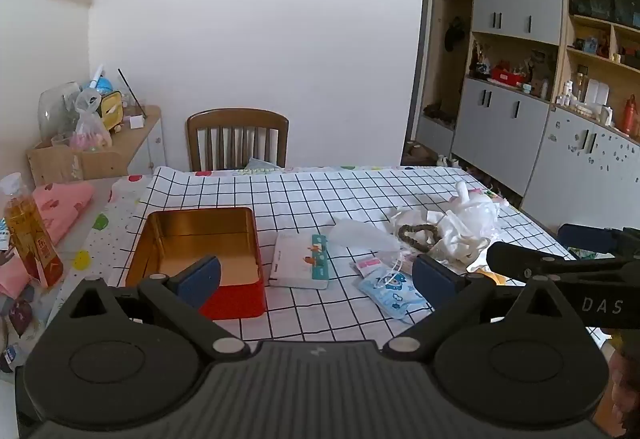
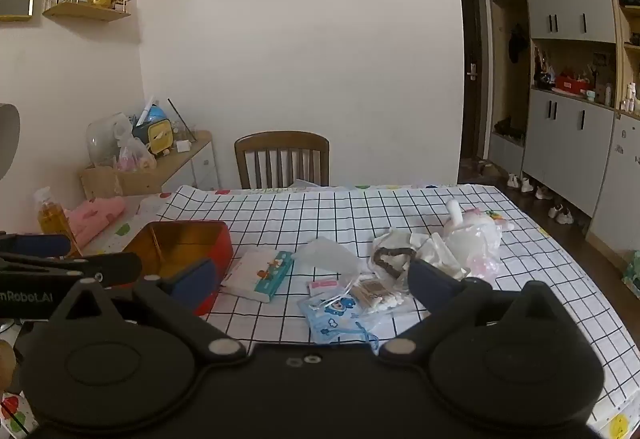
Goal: Organize soft objects
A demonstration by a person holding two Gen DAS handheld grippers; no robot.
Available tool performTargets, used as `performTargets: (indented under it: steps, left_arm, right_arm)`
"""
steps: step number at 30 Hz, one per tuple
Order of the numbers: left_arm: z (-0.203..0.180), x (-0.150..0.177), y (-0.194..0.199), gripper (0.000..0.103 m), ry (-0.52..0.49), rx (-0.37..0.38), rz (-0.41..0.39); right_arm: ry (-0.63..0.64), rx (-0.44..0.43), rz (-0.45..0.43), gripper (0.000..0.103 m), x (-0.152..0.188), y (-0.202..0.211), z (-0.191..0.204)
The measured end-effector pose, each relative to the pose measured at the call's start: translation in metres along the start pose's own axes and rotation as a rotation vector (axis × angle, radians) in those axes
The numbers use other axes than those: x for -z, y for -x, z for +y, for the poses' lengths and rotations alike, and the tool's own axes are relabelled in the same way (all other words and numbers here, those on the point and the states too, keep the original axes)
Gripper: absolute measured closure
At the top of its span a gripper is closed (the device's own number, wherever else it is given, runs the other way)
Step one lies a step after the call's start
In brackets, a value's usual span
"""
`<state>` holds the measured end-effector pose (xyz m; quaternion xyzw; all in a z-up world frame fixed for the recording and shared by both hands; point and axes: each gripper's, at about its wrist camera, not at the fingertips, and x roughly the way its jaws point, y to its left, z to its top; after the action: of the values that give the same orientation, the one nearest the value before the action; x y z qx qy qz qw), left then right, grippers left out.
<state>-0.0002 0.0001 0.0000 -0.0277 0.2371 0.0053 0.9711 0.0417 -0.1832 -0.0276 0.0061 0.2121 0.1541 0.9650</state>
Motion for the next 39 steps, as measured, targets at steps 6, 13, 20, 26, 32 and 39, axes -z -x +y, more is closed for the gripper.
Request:
performTargets:
  steps: [6, 13, 20, 26, 32, 39]
  left_arm:
    - [0.000, 0.001, 0.000, 0.000, 0.011, 0.000, 0.006]
    - [0.003, 0.001, 0.002, 0.000, 0.020, 0.001, 0.012]
    - [0.007, 0.001, -0.005, 0.000, 0.033, 0.002, 0.022]
    - [0.008, 0.000, -0.006, 0.000, 0.037, 0.001, 0.024]
    - [0.009, 0.000, -0.006, 0.000, 0.036, 0.001, 0.025]
    - [0.009, 0.000, -0.007, 0.000, 0.039, 0.003, 0.027]
  right_arm:
    - [0.018, -0.006, -0.014, 0.000, -0.001, 0.003, 0.008]
    - [0.032, -0.011, -0.015, 0.000, -0.002, 0.000, 0.009]
    - [0.031, -0.010, -0.015, 0.000, -0.003, -0.001, 0.009]
    - [0.031, -0.011, -0.013, 0.000, -0.003, -0.002, 0.009]
    - [0.036, -0.015, -0.015, 0.002, -0.004, -0.003, 0.011]
    - [0.043, -0.016, -0.018, 0.002, -0.005, -0.003, 0.013]
